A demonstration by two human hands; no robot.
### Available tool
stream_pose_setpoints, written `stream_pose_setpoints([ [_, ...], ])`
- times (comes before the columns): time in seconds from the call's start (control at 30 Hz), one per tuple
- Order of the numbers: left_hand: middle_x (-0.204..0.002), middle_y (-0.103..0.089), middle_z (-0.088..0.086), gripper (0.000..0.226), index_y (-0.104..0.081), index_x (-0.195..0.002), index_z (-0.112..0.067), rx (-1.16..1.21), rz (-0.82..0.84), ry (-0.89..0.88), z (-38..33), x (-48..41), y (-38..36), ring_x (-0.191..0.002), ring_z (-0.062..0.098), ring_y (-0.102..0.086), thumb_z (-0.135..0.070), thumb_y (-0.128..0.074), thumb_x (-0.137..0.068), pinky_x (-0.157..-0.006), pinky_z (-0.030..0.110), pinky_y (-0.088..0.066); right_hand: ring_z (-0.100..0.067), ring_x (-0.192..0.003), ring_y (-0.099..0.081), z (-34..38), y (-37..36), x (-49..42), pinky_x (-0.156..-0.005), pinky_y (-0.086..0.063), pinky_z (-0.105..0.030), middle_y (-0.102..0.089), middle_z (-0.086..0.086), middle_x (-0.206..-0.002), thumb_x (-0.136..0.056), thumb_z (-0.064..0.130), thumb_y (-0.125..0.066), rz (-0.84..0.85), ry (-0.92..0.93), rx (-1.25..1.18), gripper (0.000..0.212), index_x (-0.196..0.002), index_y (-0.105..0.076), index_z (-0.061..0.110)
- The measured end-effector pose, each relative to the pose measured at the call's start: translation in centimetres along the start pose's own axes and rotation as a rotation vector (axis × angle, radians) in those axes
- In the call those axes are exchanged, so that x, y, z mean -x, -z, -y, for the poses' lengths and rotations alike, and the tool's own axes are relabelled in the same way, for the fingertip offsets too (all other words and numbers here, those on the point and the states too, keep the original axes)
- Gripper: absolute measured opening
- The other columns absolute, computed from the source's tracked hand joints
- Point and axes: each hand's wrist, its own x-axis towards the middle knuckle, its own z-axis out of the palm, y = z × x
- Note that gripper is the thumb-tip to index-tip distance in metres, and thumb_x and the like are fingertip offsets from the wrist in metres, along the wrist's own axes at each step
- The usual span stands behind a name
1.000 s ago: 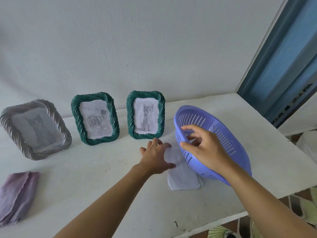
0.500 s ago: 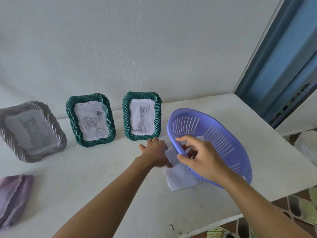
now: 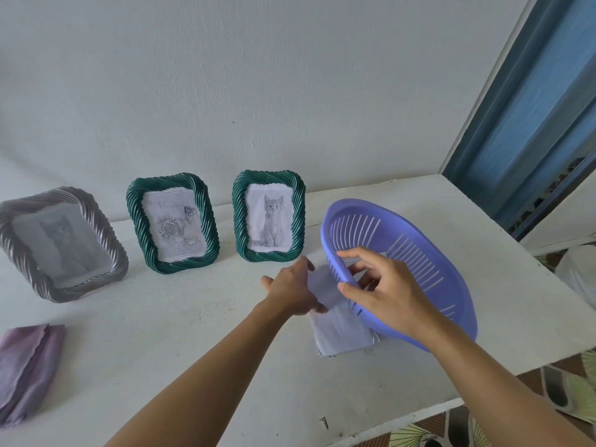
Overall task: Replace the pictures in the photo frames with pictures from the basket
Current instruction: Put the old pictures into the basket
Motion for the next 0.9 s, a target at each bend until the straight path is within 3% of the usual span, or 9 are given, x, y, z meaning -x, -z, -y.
stream_pose_setpoints([
  [0.13,-0.084,-0.061,-0.01,0.076,-0.03,-0.128,-0.039,0.225,-0.149,-0.086,1.0,1.8,-1.7,-0.082,0.016,-0.056,-0.033,-0.082,-0.072,-0.077,0.036,-0.03,-0.005,-0.069,-0.065,-0.1,0.2,0.0,-0.065,-0.055,-0.022,-0.069,0.012,-0.09,-0.084,0.025,-0.076,0.002,-0.004,0.008,0.039,-0.12,-0.063,0.033],
  [0.27,-0.074,-0.064,-0.009,0.056,-0.037,-0.11,-0.045,0.339,-0.318,-0.131,2.0,2.8,-4.1,-0.071,0.005,-0.051,-0.028,-0.075,-0.073,-0.072,0.033,-0.026,-0.009,-0.069,-0.065,-0.3,0.3,-0.1,-0.068,-0.056,-0.024,-0.069,0.012,-0.09,-0.084,0.025,-0.075,0.003,-0.021,0.012,0.039,-0.119,-0.063,0.035],
  [0.37,-0.074,-0.063,-0.009,0.052,-0.04,-0.111,-0.046,0.325,-0.349,-0.131,2.2,2.8,-4.9,-0.076,0.005,-0.052,-0.027,-0.073,-0.075,-0.074,0.034,-0.025,-0.01,-0.069,-0.064,-0.3,0.7,-0.2,-0.069,-0.055,-0.022,-0.07,0.011,-0.091,-0.084,0.023,-0.075,0.002,-0.029,0.01,0.039,-0.12,-0.064,0.033],
  [0.43,-0.078,-0.061,-0.011,0.036,-0.053,-0.108,-0.046,0.27,-0.348,-0.143,2.1,2.8,-4.8,-0.085,0.005,-0.051,-0.03,-0.07,-0.081,-0.072,0.035,-0.022,-0.01,-0.07,-0.065,-0.2,0.8,-0.3,-0.068,-0.054,-0.021,-0.07,0.011,-0.092,-0.084,0.023,-0.075,0.007,-0.027,0.016,0.039,-0.12,-0.064,0.032],
  [0.5,-0.094,-0.063,-0.015,0.027,-0.065,-0.11,-0.046,0.206,-0.317,-0.148,1.9,2.8,-4.6,-0.097,0.007,-0.049,-0.031,-0.065,-0.088,-0.071,0.036,-0.02,-0.01,-0.069,-0.065,-0.2,0.8,-0.3,-0.068,-0.054,-0.021,-0.07,0.011,-0.092,-0.084,0.022,-0.075,0.008,-0.024,0.02,0.038,-0.12,-0.064,0.032],
  [0.57,-0.11,-0.062,-0.017,0.034,-0.065,-0.121,-0.044,0.173,-0.282,-0.131,1.7,2.7,-4.4,-0.106,0.012,-0.05,-0.032,-0.063,-0.09,-0.074,0.035,-0.019,-0.011,-0.07,-0.065,-0.2,0.7,-0.4,-0.068,-0.055,-0.023,-0.07,0.01,-0.092,-0.085,0.023,-0.074,0.011,-0.024,0.017,0.038,-0.12,-0.064,0.032],
  [0.9,-0.11,-0.068,-0.012,0.042,-0.069,-0.123,-0.036,0.223,-0.342,-0.069,4.1,3.0,-2.0,-0.096,0.016,-0.062,-0.021,-0.069,-0.083,-0.087,0.031,-0.03,-0.008,-0.066,-0.061,-0.6,0.4,-0.6,-0.068,-0.051,-0.02,-0.068,0.009,-0.091,-0.084,0.025,-0.074,0.01,-0.028,0.005,0.037,-0.118,-0.063,0.035],
])
